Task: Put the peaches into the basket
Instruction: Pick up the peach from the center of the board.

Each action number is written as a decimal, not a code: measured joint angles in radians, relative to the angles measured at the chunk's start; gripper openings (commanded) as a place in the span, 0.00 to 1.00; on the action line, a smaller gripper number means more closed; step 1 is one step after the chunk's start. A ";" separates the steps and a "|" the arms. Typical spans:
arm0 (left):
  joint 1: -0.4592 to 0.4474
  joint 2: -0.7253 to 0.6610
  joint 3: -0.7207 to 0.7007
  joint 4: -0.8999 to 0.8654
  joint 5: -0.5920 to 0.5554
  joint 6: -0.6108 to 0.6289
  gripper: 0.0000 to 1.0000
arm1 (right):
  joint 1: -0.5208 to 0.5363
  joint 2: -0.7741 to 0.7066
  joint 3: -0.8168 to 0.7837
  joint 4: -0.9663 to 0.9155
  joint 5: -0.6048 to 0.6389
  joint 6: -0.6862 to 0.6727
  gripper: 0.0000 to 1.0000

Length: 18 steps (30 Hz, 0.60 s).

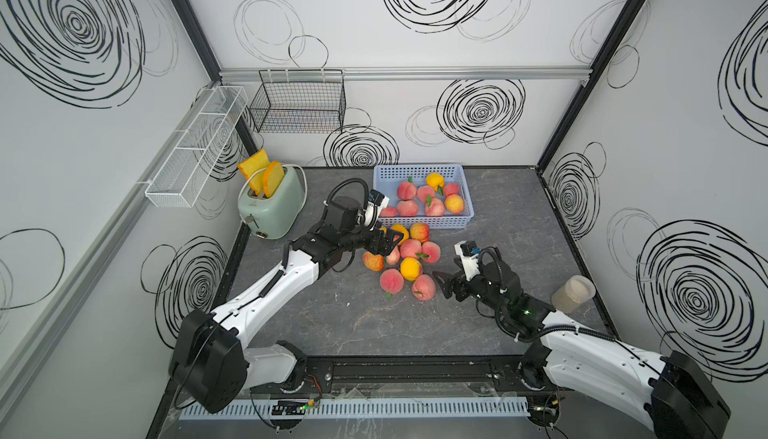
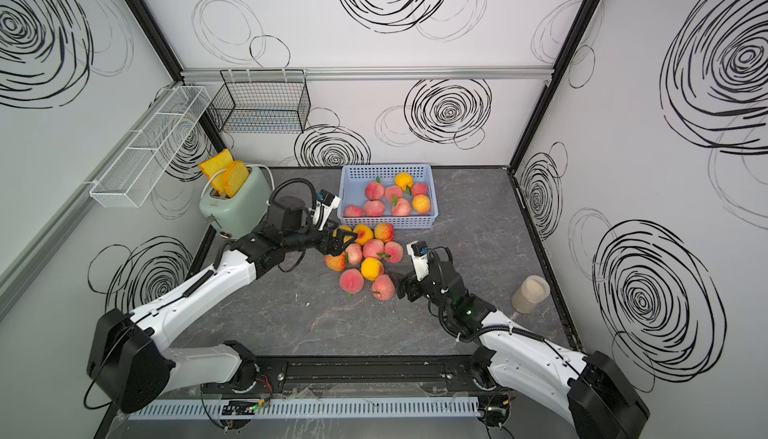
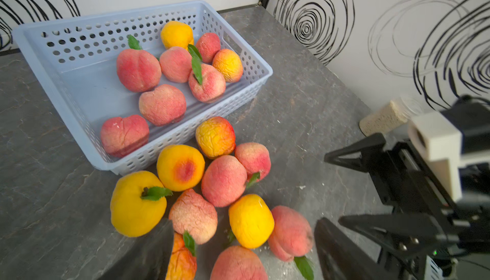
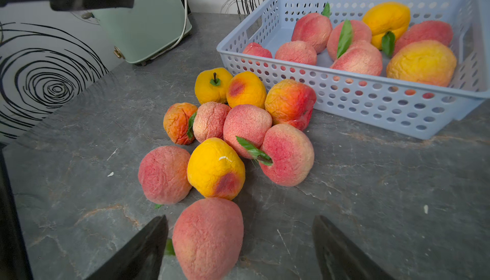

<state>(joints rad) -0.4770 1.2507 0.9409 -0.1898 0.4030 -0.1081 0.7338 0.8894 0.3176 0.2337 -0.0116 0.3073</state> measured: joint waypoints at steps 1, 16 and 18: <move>0.002 -0.022 -0.017 -0.009 0.016 0.011 0.87 | -0.011 -0.003 0.007 -0.027 -0.016 0.021 0.89; 0.022 -0.115 -0.104 -0.105 0.163 0.121 0.86 | -0.143 0.125 0.048 -0.280 -0.195 0.180 0.86; 0.022 -0.117 -0.104 -0.108 0.171 0.125 0.86 | -0.145 0.176 0.072 -0.278 -0.230 0.183 0.84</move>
<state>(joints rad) -0.4553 1.1336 0.8371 -0.2974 0.5743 0.0170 0.5892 1.0657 0.3897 -0.0444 -0.2413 0.4900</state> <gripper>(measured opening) 0.860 0.850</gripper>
